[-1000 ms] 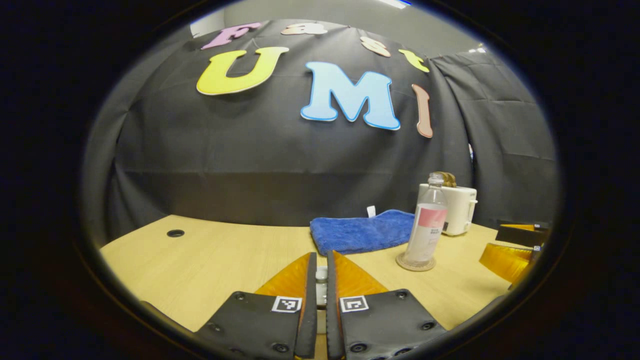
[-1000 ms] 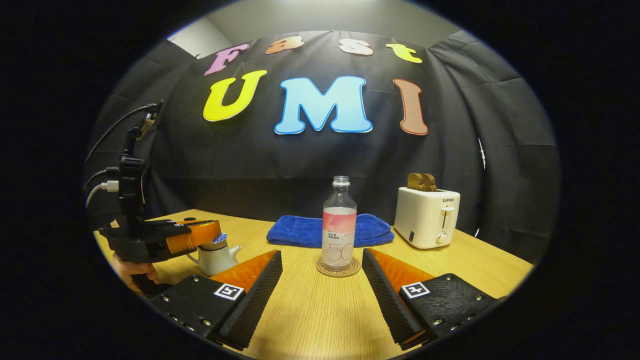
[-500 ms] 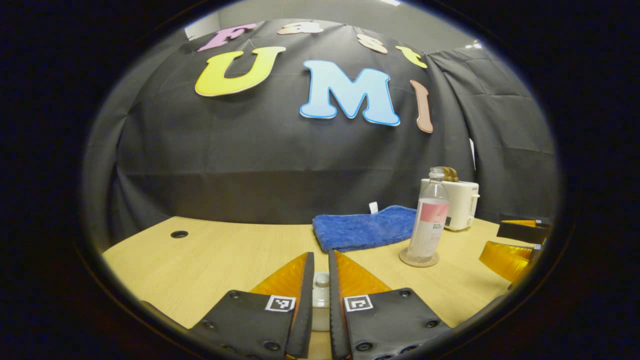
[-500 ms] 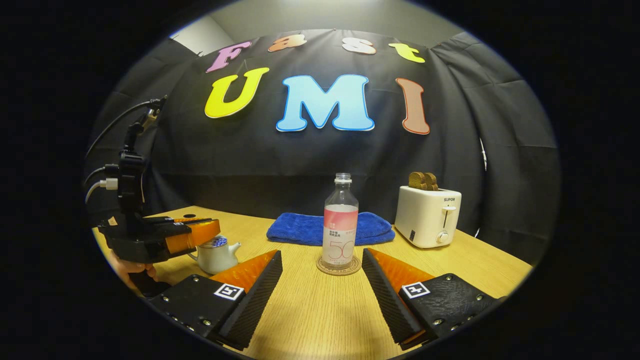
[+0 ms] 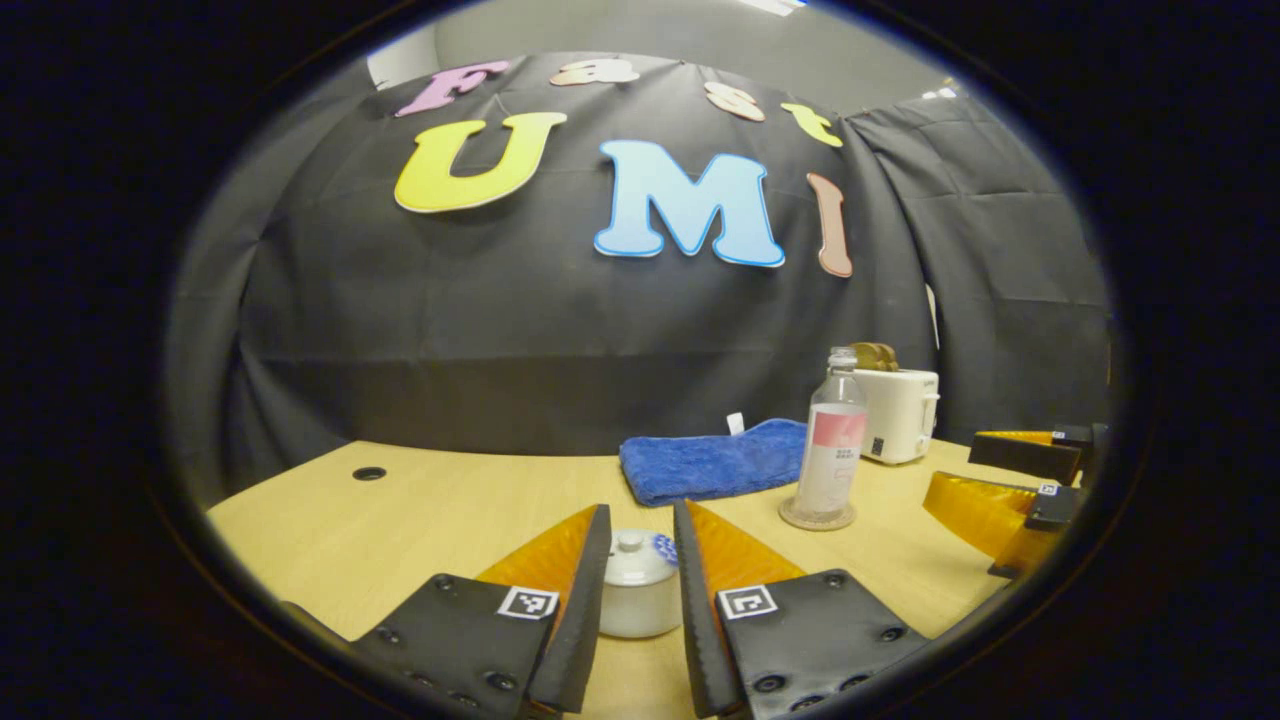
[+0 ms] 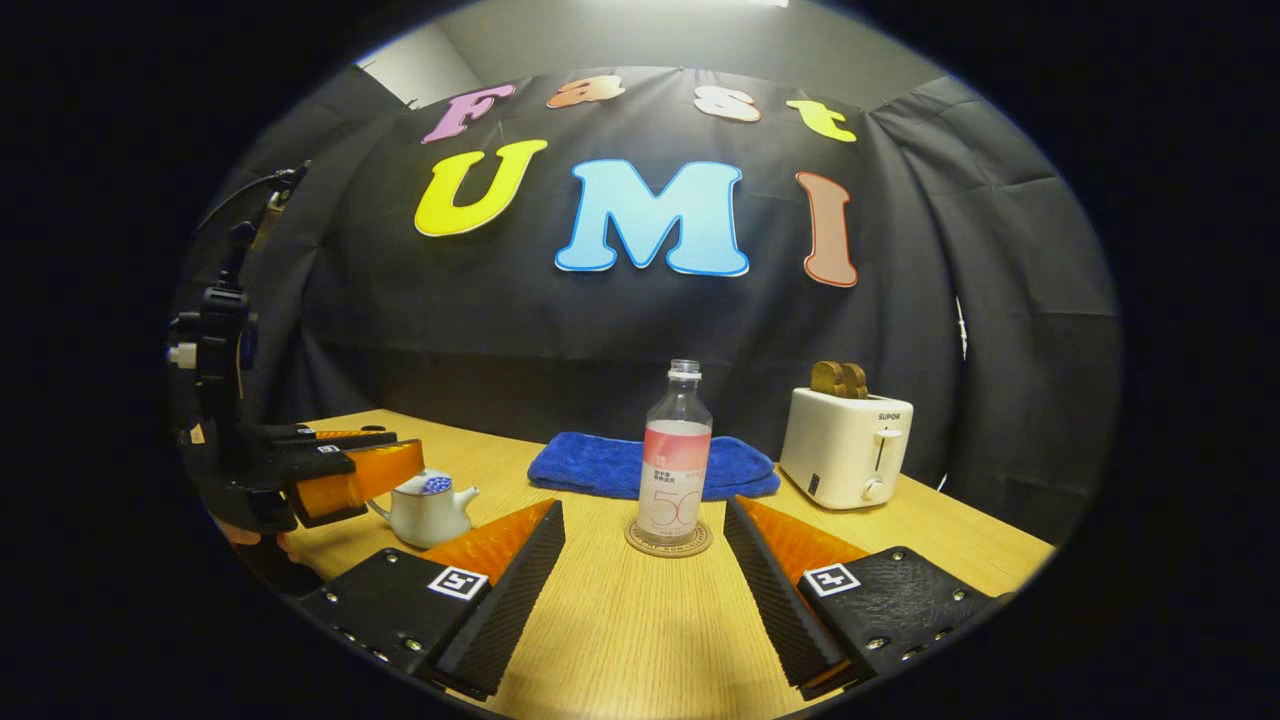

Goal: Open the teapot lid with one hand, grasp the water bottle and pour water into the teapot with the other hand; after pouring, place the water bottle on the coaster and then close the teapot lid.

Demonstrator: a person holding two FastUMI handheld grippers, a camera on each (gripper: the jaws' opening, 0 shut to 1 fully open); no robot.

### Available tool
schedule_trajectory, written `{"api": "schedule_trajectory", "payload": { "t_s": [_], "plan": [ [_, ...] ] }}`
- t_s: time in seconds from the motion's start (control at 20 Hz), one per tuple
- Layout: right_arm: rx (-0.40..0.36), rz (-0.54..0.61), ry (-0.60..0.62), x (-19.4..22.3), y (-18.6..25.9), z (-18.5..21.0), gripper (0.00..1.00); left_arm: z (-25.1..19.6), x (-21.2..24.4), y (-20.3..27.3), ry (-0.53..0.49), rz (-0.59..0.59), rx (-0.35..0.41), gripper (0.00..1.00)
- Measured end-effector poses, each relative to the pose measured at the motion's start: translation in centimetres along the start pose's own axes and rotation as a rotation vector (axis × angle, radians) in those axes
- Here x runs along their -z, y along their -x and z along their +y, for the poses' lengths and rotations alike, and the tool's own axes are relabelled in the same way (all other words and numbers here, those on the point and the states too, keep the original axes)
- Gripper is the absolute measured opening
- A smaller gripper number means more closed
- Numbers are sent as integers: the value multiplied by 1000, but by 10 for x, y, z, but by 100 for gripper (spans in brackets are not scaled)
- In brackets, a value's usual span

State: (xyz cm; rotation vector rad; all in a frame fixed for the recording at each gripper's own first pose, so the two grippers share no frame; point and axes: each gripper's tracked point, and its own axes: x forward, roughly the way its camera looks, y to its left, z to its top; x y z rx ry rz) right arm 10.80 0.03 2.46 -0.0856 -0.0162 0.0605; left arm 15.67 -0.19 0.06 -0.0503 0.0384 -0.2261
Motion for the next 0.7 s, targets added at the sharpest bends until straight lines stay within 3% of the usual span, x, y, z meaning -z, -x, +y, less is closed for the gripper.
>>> {"api": "schedule_trajectory", "payload": {
  "t_s": [0.35,0.55,0.7],
  "plan": [
    [8,-13,13,12,48,2,99,-14,-13,65,1,-80,-33,43],
    [-14,-72,-85,3,76,5,99,-17,-5,87,-46,-75,-52,46],
    [0,-63,-68,6,93,-1,99,-23,-3,105,-40,-79,-50,46]
  ]
}}
